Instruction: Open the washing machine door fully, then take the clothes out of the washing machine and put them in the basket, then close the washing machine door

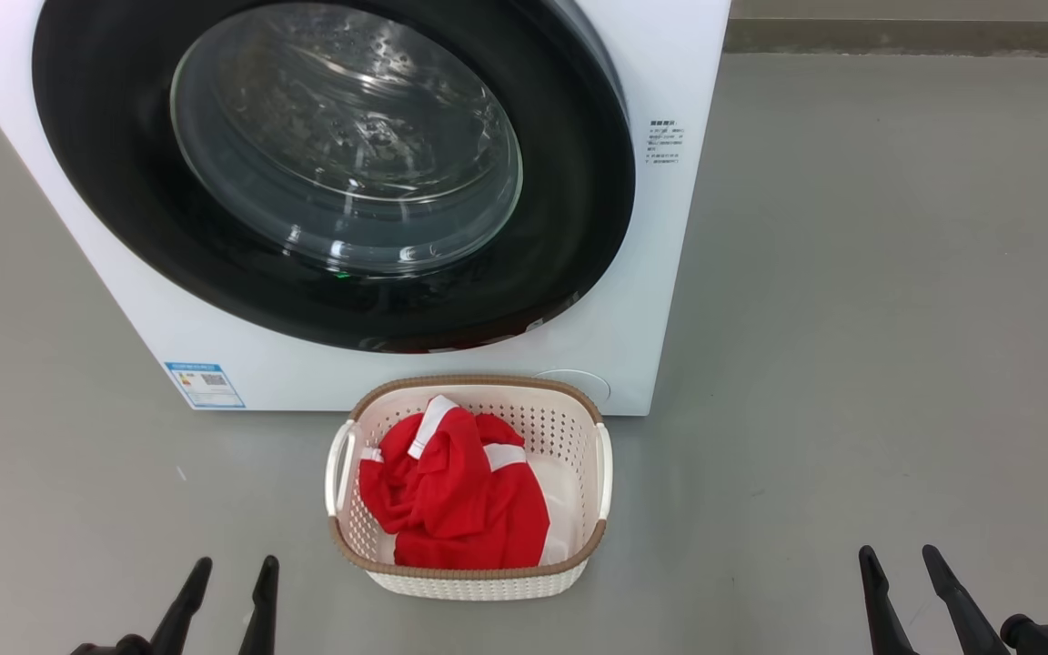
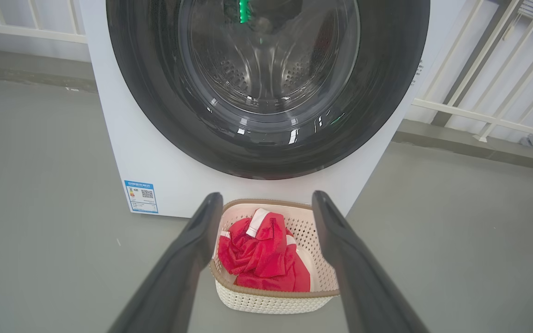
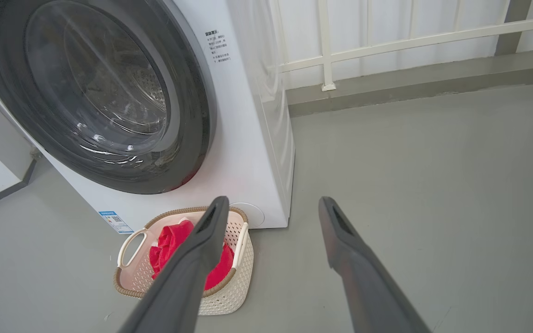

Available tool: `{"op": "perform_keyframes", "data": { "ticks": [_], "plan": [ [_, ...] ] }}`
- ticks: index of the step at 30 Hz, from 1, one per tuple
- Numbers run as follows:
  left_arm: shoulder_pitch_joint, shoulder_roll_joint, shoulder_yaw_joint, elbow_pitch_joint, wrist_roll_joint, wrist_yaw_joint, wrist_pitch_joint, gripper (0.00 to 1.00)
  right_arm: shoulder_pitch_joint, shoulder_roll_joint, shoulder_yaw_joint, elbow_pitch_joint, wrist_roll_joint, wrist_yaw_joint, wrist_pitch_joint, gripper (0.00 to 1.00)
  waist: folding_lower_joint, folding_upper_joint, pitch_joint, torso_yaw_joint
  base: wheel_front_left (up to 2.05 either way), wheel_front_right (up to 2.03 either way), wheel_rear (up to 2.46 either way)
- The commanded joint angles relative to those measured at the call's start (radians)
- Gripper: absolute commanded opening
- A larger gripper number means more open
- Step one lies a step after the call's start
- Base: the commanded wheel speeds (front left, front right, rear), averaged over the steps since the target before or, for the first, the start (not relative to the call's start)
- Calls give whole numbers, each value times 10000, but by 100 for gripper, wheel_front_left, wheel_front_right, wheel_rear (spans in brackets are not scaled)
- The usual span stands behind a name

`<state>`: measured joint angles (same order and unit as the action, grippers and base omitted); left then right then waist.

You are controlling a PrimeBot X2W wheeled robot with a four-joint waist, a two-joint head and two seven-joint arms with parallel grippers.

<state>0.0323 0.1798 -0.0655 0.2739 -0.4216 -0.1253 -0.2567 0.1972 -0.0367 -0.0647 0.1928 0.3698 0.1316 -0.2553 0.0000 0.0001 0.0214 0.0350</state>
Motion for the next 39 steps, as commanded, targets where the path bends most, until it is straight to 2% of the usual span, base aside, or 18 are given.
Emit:
{"op": "perform_keyframes", "data": {
  "ticks": [1, 21, 22, 30, 34, 39],
  "plan": [
    [-184, 145, 372, -274, 146, -54, -51, 100, -169, -139, 173, -275, 9, -9, -65, 100, 0, -1, -5, 12, 0, 0, 0],
    [-64, 167, 278, -390, 144, -54, -51, 100, -127, -136, 191, -257, 65, -9, -65, 100, 0, -1, -61, -29, 0, 0, 0],
    [101, 2, -57, -123, 88, 0, 0, 0, 3, 4, -5, -10, 0, 0, 0, 0, 0, -1, -61, -30, 0, 0, 0],
    [172, -370, -158, 482, -155, 14, 89, 0, -34, 145, 93, 652, 258, 0, 58, 0, 2, -1, -64, -38, 0, 0, 0],
    [132, -399, -96, 445, -540, 12, 207, 0, -121, 115, 100, 636, 679, 0, 157, 0, 23, -1, -90, -49, 0, 0, 0],
    [67, -436, -18, 421, -1019, 9, 352, 0, -247, 80, 109, 641, 1201, -1, 280, 0, 2, -1, -78, -62, 0, 0, 0]
  ]
}}
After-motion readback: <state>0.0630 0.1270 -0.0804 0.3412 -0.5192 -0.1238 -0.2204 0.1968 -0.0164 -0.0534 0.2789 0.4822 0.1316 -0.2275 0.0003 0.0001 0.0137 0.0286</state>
